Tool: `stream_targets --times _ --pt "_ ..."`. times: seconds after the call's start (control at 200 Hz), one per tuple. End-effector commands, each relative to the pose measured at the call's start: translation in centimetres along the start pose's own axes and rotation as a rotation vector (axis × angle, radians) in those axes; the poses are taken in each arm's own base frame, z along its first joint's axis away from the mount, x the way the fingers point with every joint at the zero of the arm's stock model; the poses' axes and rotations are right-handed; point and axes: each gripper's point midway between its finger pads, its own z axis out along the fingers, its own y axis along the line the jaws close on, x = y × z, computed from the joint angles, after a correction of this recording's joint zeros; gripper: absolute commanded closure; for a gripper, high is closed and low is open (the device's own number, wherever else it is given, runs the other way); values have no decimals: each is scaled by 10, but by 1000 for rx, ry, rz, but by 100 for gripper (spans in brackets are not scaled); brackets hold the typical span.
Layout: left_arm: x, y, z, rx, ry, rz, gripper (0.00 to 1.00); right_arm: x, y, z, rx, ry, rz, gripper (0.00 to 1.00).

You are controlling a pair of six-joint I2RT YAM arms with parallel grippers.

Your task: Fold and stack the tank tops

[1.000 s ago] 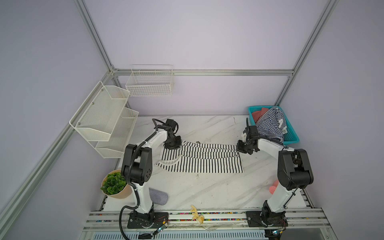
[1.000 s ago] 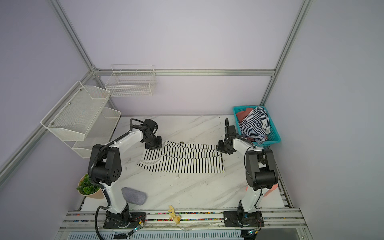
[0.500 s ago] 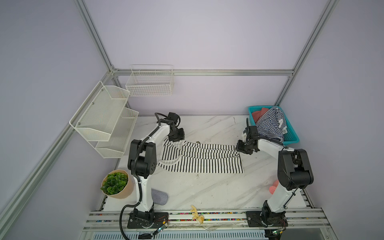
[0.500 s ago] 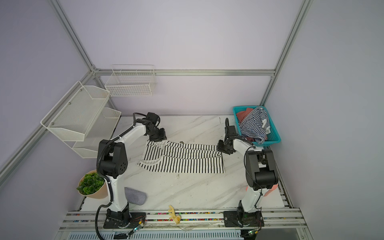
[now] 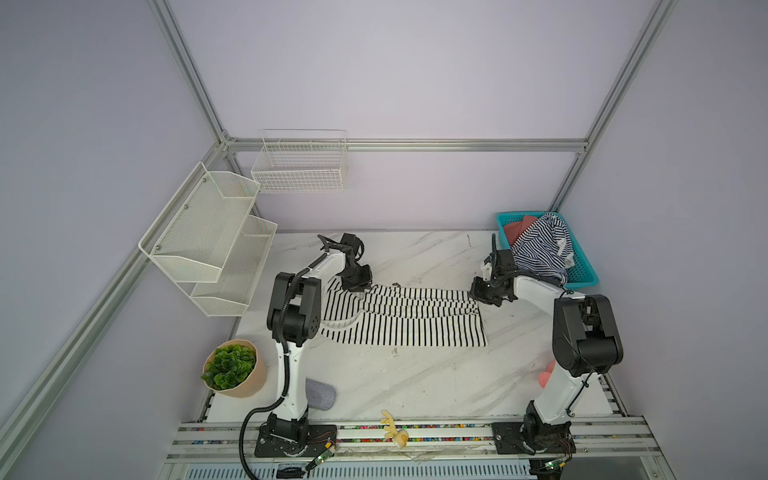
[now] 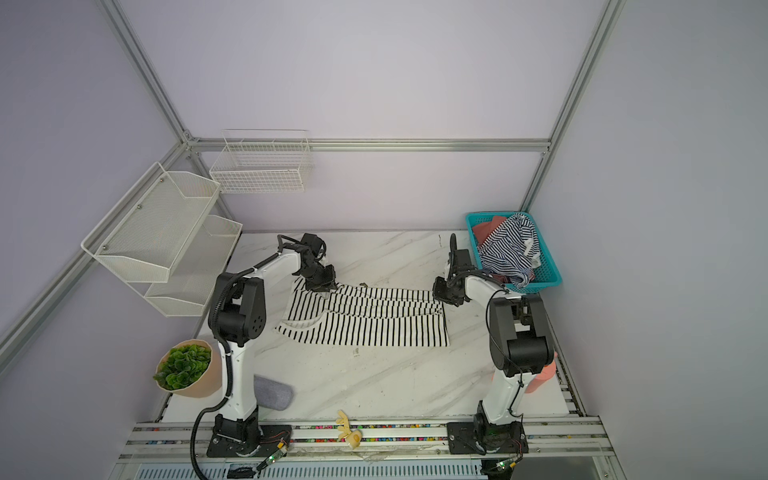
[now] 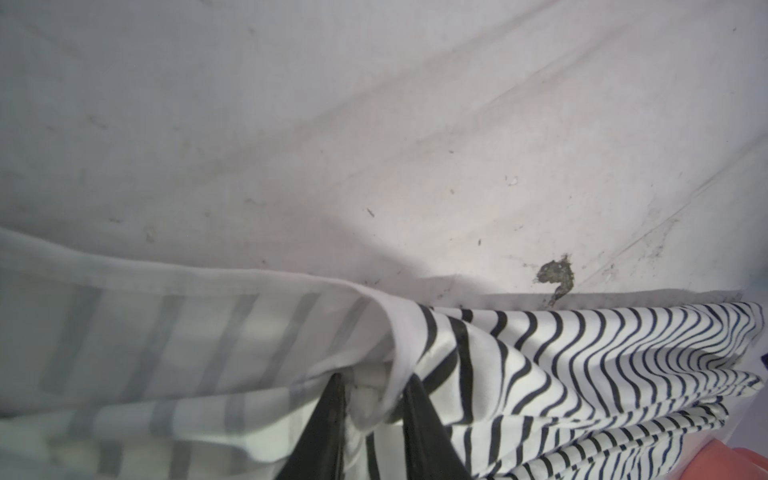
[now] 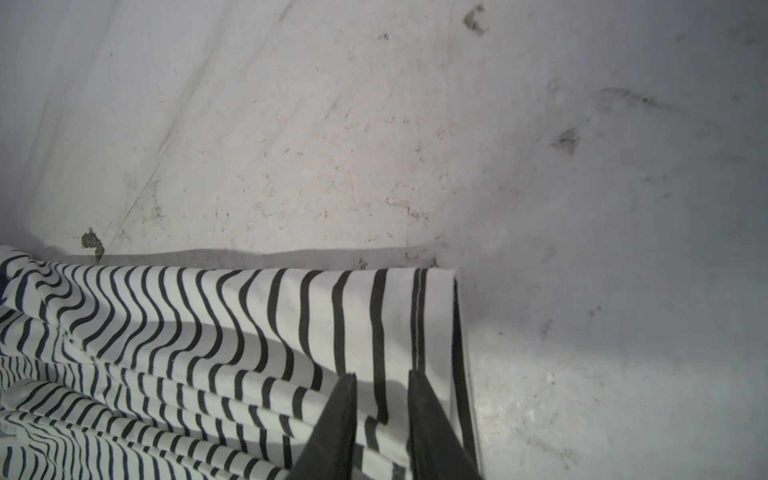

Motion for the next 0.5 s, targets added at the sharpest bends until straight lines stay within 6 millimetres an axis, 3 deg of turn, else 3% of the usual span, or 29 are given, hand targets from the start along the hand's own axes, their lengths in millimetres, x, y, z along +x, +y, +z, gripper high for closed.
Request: stream_targets --times 0.0,0.15,0.395,0.495 --pt "-11 -27 -23 73 -56 38 77 -1 -1 4 -3 17 3 70" --pt "-1 -24 -17 68 -29 37 81 6 -4 7 6 37 4 67" --pt "12 -14 -23 35 -29 38 86 12 -4 1 2 39 5 94" --pt "17 -11 -25 27 -32 36 91 17 -6 1 3 44 6 100"
